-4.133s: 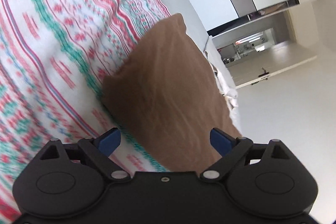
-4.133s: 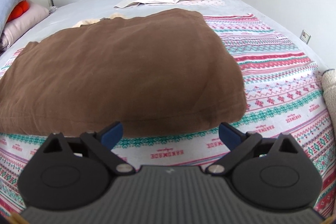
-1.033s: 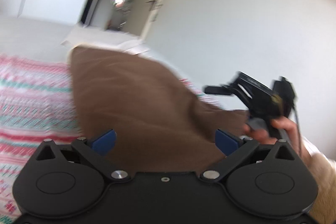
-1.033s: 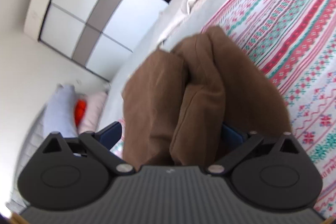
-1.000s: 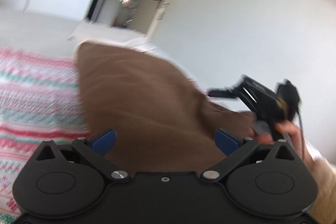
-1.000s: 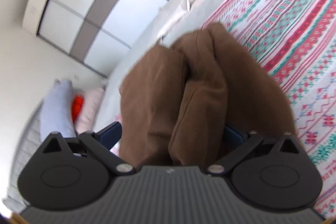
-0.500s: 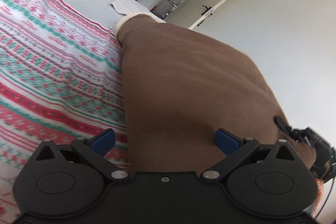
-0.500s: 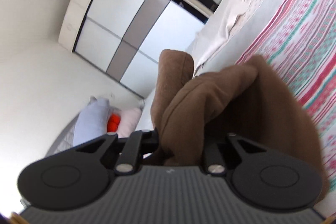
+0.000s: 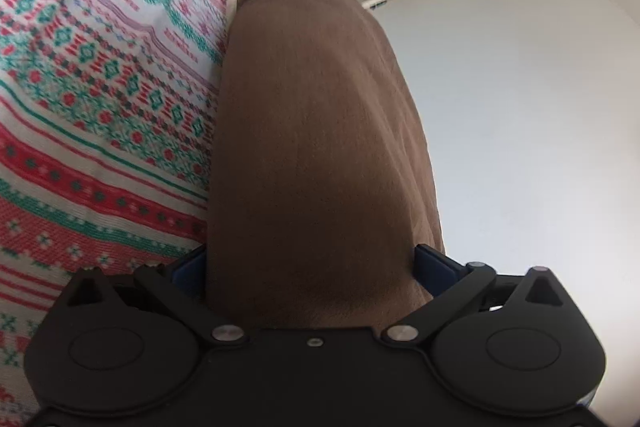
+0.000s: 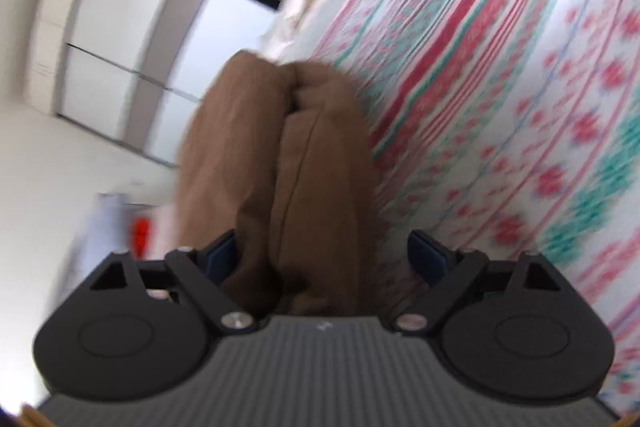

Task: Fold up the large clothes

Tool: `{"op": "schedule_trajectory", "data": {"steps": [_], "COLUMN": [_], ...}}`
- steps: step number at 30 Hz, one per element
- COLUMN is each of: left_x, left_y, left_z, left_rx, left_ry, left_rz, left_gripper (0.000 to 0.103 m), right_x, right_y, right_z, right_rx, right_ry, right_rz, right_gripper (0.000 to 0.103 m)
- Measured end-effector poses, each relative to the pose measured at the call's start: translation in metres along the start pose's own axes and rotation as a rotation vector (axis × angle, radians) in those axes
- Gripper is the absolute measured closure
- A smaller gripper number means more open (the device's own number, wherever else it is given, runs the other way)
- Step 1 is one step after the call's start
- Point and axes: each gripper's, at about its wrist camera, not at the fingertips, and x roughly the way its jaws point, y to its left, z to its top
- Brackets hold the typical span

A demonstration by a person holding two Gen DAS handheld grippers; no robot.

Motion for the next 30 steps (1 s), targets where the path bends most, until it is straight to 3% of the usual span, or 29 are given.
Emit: {"op": "schedule_trajectory", "data": {"steps": [2,5,7,9,16,20,22,24,26,28,30], "left_x": [0.001,-0.012,-0.028,-0.049,-0.151,-0.201,-0.203,-0.200,-0.206,-0.214,-0.226], "left_y": [0.000,-0.014,-0.022,-0.034,-0.054,-0.039,-0.019,-0.002,-0.007,-0.025,-0.041], "left_z": [0.002,-0.005,-0.010,-0.015,-0.050,-0.083,-0.097,-0.107,-0.110,-0.107,-0.106], "left_rx": [-0.011,0.029,0.029,0.070,0.122,0.091,0.051,0.063,0.107,0.173,0.255], "left_ry": [-0.005,-0.038,-0.054,-0.081,-0.058,-0.047,-0.019,-0.031,-0.064,-0.092,-0.183], "left_rz": [0.022,0.069,0.067,0.100,0.229,0.260,0.277,0.323,0.337,0.387,0.443], "left_gripper": [0.012,0.035,0.039,0.039,0.039,0.038,0.031,0.017,0.014,0.012,0.007], "right_x": [0.011,0.011,0.003,-0.004,-0.019,-0.027,-0.028,-0.031,-0.032,-0.045,-0.063], "right_y": [-0.010,-0.010,0.001,0.022,0.087,0.106,0.105,0.096,0.081,0.073,0.083], "right_z": [-0.008,-0.020,-0.028,-0.036,-0.092,-0.132,-0.142,-0.151,-0.154,-0.153,-0.148], "right_rx": [0.098,0.138,0.142,0.097,-0.053,-0.135,-0.137,-0.154,-0.143,-0.102,-0.118], "right_ry": [0.066,0.041,0.045,0.070,0.262,0.398,0.436,0.432,0.417,0.379,0.317], "right_rz": [0.154,0.198,0.275,0.300,0.242,0.192,0.128,-0.012,-0.195,-0.213,-0.212], "right_gripper": [0.031,0.039,0.043,0.043,0.043,0.042,0.027,0.020,0.010,0.007,0.007]}}
